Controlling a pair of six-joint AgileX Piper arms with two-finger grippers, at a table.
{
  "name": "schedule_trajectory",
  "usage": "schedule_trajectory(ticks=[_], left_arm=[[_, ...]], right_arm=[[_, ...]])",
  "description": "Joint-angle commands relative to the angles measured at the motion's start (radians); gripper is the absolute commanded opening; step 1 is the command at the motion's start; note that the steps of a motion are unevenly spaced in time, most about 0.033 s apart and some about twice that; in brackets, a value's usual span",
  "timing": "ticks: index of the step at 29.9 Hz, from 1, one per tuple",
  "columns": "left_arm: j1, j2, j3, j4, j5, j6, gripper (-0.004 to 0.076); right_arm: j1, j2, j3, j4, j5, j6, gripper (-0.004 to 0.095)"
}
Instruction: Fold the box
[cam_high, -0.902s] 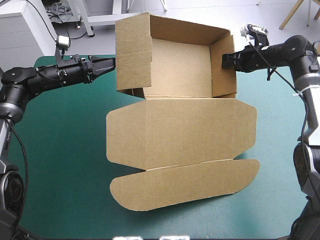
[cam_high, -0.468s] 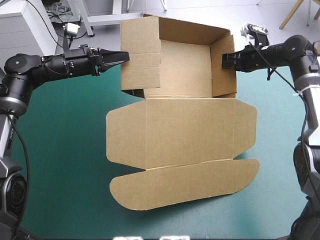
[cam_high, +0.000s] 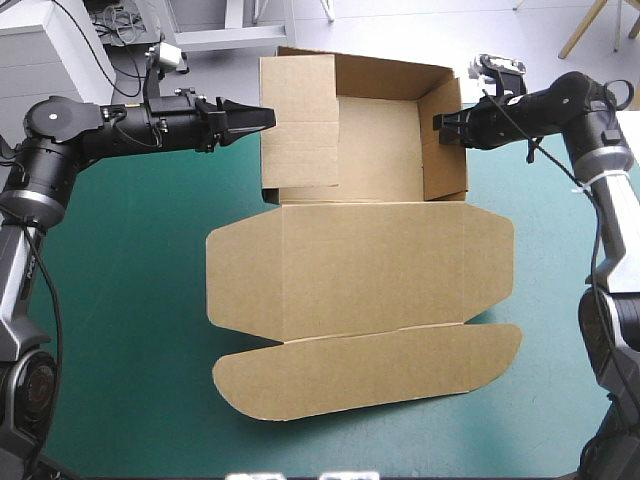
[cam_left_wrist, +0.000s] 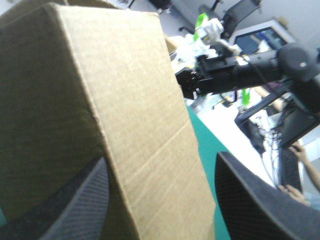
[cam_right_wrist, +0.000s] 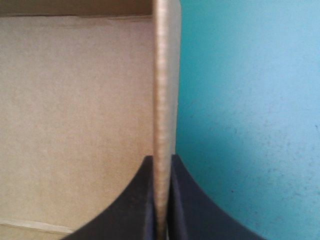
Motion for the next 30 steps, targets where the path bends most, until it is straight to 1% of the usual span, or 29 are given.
schedule_trajectory(ticks=[1, 3, 7, 12, 14, 17, 19, 22, 26, 28, 30], left_arm=[[-0.035, -0.043, -0.055, 0.101, -0.036, -0.081, 0.0438], [-0.047, -0.043, -0.06, 0.181, -0.04, -0.118, 0.0438], [-0.049, -0.043, -0.06, 0.261, -0.057, -0.164, 0.0438], [-0.049, -0.043, -0.06, 0.291, -0.081, -0.2, 0.0438], [-0.062, -0.043, -0.062, 0.33, -0.094, -0.219, 0.0438], [-0.096, -0.034, -0.087, 0.467, -0.094, -0.28, 0.0438], [-0.127, -0.02, -0.114, 0.562, -0.079, -0.332, 0.0438], [-0.165, 0.005, -0.159, 0.662, -0.048, -0.391, 0.0438], [-0.203, 0.038, -0.223, 0.782, -0.029, -0.465, 0.0438], [-0.222, 0.05, -0.255, 0.856, -0.016, -0.508, 0.0438], [-0.253, 0.073, -0.295, 0.96, 0.02, -0.555, 0.0438]], right_arm=[[0.032, -0.052, -0.037, 0.04, -0.078, 0.044, 0.0004], [0.042, -0.052, -0.037, 0.045, -0.092, 0.051, 0.0004], [0.049, -0.052, -0.037, 0.056, -0.095, 0.062, 0.0005], [0.054, -0.052, -0.037, 0.042, -0.082, 0.079, 0.0005], [0.072, -0.054, -0.037, -0.002, -0.082, 0.101, 0.0005], [0.116, -0.054, -0.037, -0.081, -0.094, 0.136, 0.0005], [0.133, -0.054, -0.042, -0.095, -0.114, 0.151, 0.0005], [0.14, -0.054, -0.043, -0.083, -0.129, 0.165, 0.0004], [0.141, -0.054, -0.043, -0.083, -0.117, 0.177, 0.0005], [0.151, -0.054, -0.043, -0.11, -0.116, 0.201, 0.0005], [0.166, -0.054, -0.043, -0.146, -0.116, 0.225, 0.0005]])
